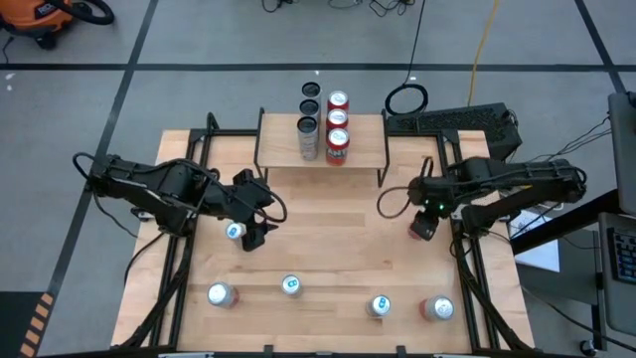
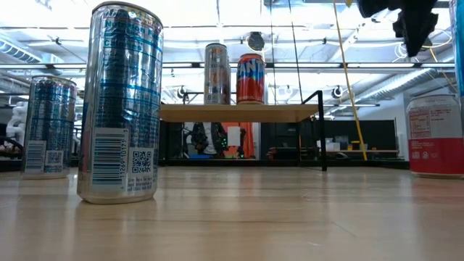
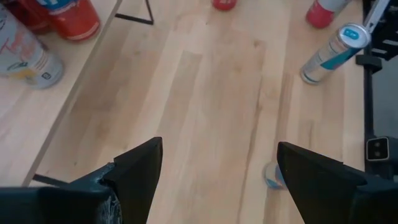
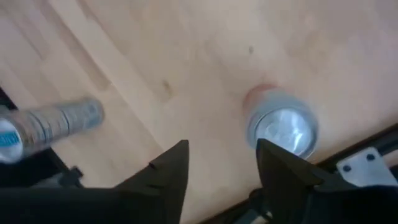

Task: Place canned beverage on shelf
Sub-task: Put the left blue soda can on the shelf

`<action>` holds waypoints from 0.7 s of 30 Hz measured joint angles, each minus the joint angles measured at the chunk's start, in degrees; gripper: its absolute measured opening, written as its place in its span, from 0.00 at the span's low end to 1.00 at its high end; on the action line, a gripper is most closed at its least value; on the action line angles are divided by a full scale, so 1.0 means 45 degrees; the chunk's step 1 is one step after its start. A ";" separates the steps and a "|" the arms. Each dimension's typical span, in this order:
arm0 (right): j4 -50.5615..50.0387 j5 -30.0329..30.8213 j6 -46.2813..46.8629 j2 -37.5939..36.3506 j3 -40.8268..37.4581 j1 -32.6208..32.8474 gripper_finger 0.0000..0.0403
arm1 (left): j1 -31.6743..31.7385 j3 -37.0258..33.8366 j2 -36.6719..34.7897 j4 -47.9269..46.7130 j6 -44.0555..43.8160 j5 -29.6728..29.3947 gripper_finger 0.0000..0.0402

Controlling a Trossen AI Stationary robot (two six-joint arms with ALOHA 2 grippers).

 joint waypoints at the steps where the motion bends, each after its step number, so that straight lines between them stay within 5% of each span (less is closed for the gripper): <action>1: 0.0091 0.0026 -0.0148 -0.0142 -0.0099 -0.0197 0.45 | 0.0046 0.0000 0.0000 -0.0005 -0.0028 0.0001 0.80; 12: 0.1163 0.0037 -0.2581 -0.1360 -0.2239 -0.0659 0.70 | 0.0416 0.0000 0.0005 -0.0298 -0.0009 0.0230 0.80; 21: 0.3276 0.0314 -0.0279 -0.1080 -0.2914 -0.0511 0.79 | 0.0594 0.0000 -0.0188 -0.3850 -0.0395 0.1334 0.78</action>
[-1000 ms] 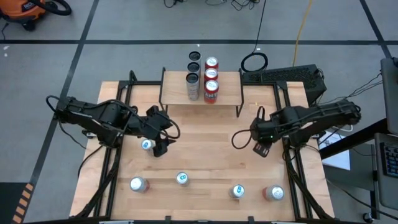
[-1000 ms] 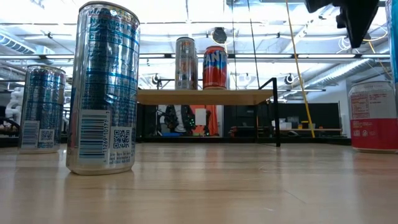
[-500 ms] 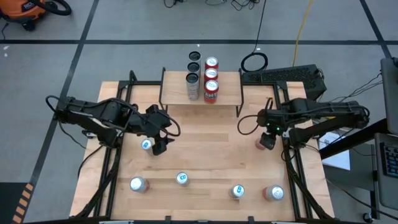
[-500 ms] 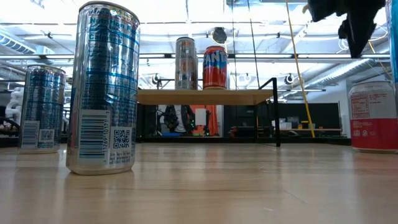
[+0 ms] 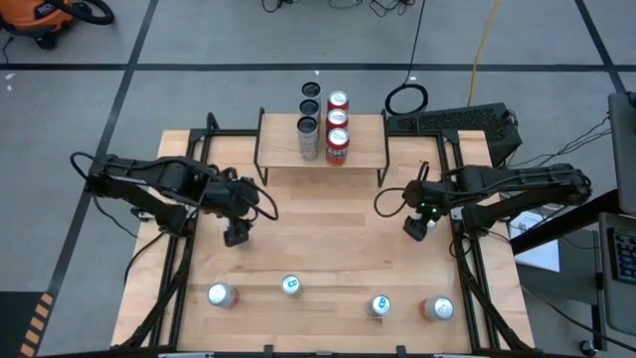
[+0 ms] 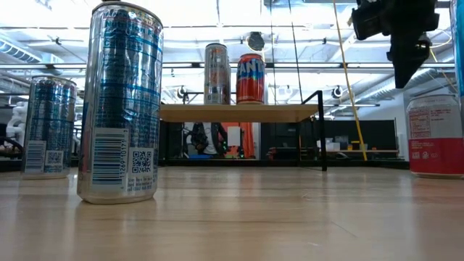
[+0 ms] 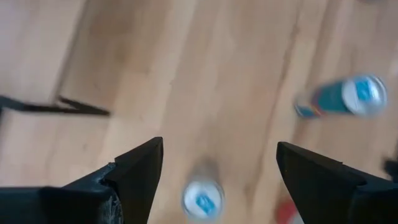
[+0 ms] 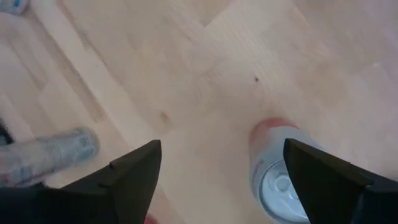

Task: Place canned beverage on shelf
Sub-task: Put the left blue soda can on the shelf

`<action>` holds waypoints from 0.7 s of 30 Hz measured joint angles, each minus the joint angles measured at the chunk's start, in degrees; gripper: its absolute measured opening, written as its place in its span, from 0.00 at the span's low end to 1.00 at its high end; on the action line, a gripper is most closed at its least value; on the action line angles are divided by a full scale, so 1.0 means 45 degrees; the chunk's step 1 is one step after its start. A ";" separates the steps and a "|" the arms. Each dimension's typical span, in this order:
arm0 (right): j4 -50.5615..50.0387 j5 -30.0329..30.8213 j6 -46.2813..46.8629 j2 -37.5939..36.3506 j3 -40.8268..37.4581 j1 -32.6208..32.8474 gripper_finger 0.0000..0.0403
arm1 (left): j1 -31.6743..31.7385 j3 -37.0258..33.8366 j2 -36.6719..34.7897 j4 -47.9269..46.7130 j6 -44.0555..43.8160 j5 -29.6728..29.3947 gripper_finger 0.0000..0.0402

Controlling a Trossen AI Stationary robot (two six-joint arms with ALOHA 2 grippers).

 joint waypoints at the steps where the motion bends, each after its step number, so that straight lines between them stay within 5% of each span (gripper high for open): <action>1: 0.0059 0.0085 0.0082 0.0067 -0.0005 0.0034 0.79 | 0.0052 0.0000 -0.0078 -0.0193 -0.0009 0.0441 0.77; 5: 0.0275 0.0205 0.0111 0.0271 -0.0005 0.0198 0.79 | 0.0124 -0.0009 -0.0136 -0.1779 -0.1404 -0.0104 0.77; 9: 0.0518 0.0177 0.0680 0.0285 -0.0010 0.0437 0.79 | 0.0125 -0.1056 -0.1219 -0.1060 -0.1781 -0.0651 0.77; 21: 0.1531 0.0392 0.1135 0.0267 -0.0005 0.0979 0.79 | 0.0185 -0.4712 -0.3382 0.0104 -0.1484 0.1678 0.77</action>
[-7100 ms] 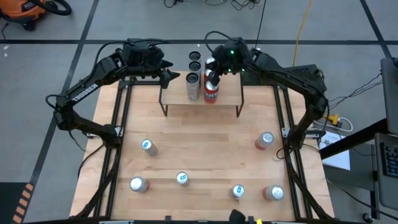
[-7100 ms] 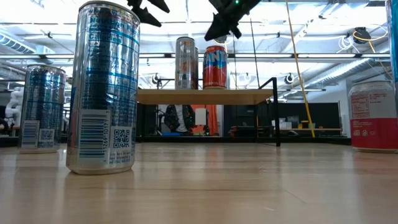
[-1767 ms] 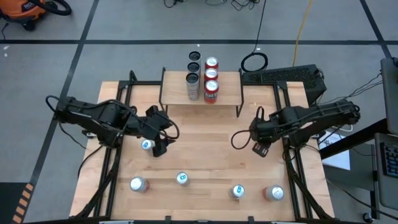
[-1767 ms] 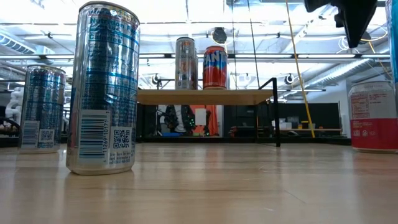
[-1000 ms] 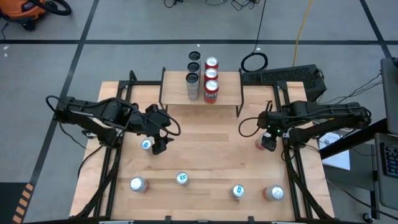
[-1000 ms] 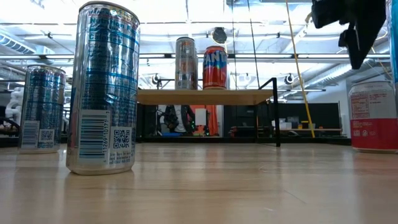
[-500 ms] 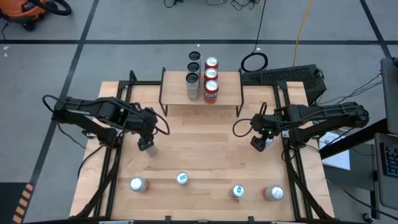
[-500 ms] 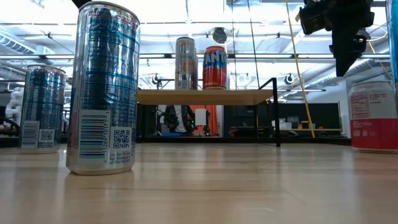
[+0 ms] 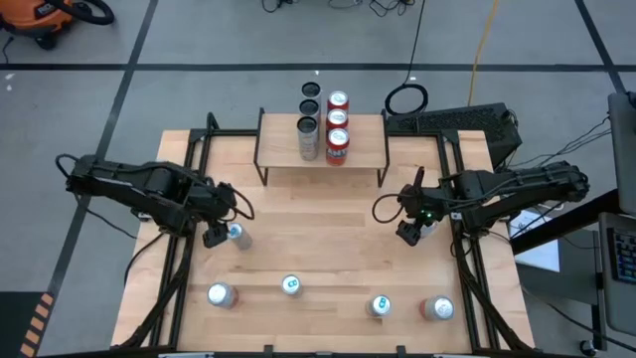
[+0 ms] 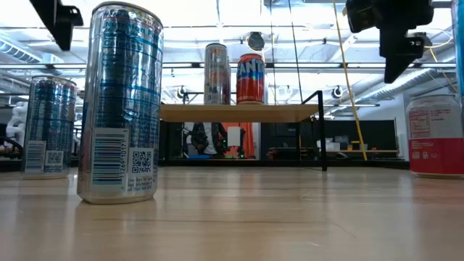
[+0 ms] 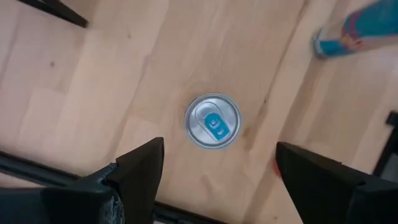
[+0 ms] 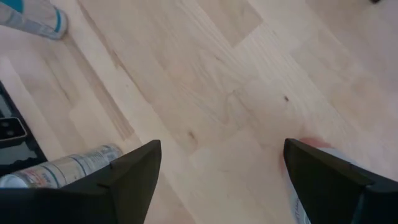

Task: Place canned beverage on shelf
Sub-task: Put the left blue soda can on the shelf

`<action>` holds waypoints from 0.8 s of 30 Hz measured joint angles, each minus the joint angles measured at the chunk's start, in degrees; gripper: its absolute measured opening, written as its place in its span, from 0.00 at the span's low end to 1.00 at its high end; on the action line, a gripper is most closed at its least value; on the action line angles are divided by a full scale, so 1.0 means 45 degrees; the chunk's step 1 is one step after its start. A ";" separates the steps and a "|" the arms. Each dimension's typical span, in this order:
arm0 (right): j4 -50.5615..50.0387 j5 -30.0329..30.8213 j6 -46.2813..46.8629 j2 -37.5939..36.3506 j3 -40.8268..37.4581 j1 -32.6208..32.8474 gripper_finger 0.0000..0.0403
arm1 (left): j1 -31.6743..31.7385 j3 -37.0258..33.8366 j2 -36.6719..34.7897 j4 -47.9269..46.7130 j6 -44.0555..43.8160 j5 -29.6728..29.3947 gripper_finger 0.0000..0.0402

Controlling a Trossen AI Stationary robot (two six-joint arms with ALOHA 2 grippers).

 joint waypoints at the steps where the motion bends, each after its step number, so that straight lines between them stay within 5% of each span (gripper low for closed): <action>1: 0.0092 0.0000 0.0000 0.0000 0.0000 0.0000 0.79 | -0.0097 -0.0215 0.0010 0.0104 0.0157 -0.0004 0.77; 12: 0.0968 0.0092 0.0241 0.0005 0.0003 0.0000 0.79 | -0.0674 -0.2471 0.0000 0.1773 0.0860 0.0030 0.94; 18: 0.1317 0.0373 0.0215 0.0010 0.0005 -0.0005 0.79 | -0.0669 -0.3105 -0.0006 0.2301 0.0860 -0.0916 0.95; 24: 0.1317 0.0379 0.0189 0.0029 0.0005 -0.0005 0.79 | -0.0659 -0.4130 0.0013 0.3314 0.0829 -0.0426 0.95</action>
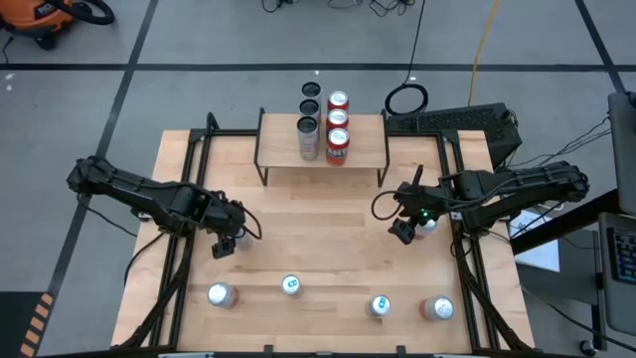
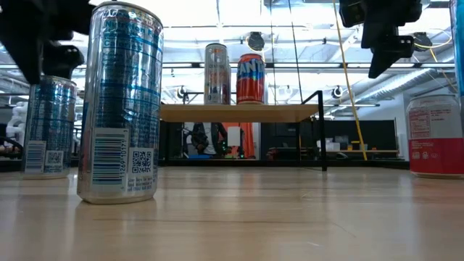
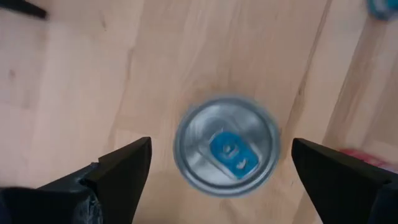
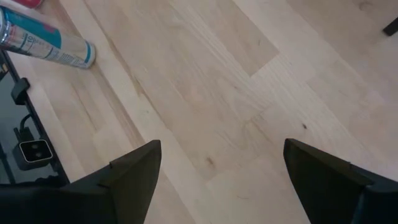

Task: Place canned beverage on shelf
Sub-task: Put the left blue soda can on the shelf

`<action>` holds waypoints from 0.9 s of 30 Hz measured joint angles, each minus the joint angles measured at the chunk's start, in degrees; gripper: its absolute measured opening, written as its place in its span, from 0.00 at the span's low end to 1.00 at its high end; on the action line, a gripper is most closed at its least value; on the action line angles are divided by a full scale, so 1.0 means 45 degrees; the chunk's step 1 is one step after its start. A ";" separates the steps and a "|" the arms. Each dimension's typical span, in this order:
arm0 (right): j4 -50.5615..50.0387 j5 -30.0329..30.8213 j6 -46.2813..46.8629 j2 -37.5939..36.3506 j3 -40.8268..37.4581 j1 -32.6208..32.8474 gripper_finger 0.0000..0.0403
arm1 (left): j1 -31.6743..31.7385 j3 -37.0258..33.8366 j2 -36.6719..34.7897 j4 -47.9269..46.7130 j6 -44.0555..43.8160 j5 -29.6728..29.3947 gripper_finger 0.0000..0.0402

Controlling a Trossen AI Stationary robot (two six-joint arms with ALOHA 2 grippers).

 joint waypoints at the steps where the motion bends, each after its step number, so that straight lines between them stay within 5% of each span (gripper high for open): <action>1: 0.0000 0.0000 -0.0005 0.0000 0.0005 0.0000 0.79 | 0.0000 -0.0111 0.0048 -0.0027 -0.0053 -0.0013 0.95; 16: 0.0430 0.0345 0.0087 0.0000 0.0005 -0.0005 0.79 | 0.0000 -0.0498 0.0065 0.0867 -0.0328 0.0044 0.76; 27: 0.1184 0.0976 0.0122 0.0007 0.0005 -0.0005 0.79 | 0.0010 -0.0979 0.0065 0.1240 -0.0336 0.0029 0.74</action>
